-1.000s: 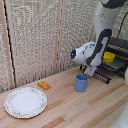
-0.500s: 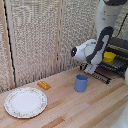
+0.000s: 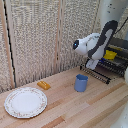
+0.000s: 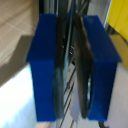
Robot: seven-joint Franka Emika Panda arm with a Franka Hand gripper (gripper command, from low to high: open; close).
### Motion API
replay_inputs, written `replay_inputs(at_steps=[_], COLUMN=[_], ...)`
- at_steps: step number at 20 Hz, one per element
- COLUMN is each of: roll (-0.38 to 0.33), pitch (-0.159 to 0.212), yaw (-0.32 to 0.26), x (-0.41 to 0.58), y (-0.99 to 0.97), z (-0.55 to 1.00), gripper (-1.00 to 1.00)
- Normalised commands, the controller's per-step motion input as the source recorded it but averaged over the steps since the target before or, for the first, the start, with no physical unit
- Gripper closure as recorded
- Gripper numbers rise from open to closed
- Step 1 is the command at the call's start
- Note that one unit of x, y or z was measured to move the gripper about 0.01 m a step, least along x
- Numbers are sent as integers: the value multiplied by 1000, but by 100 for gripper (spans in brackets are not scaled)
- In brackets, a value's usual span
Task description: Please reach out your grabber to the yellow dish. Tenderly grip the yellow dish using your grabber. Set the yellow dish on the baking sheet. Posit your grabber on the rim of the baking sheet carrying the yellow dish. Mindfully slide the baking sheet with the yellow dish into the oven. Let go of your grabber's hold on the baking sheet's edge when it is entirely in the oven.
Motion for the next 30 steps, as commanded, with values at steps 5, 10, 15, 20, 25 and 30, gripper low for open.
replay_inputs(at_steps=[5, 10, 15, 20, 25, 30], roll=[89, 36, -21, -159, -242, -295], pitch=[-2, -5, -24, -21, -20, -3], yaw=[0, 0, 1, 33, 69, 92], x=[-52, -45, -79, -81, -79, -50], y=[-996, -1000, -987, -681, -238, -39], z=[273, 251, 200, 146, 143, 142], gripper=[100, 100, 100, 100, -100, -100])
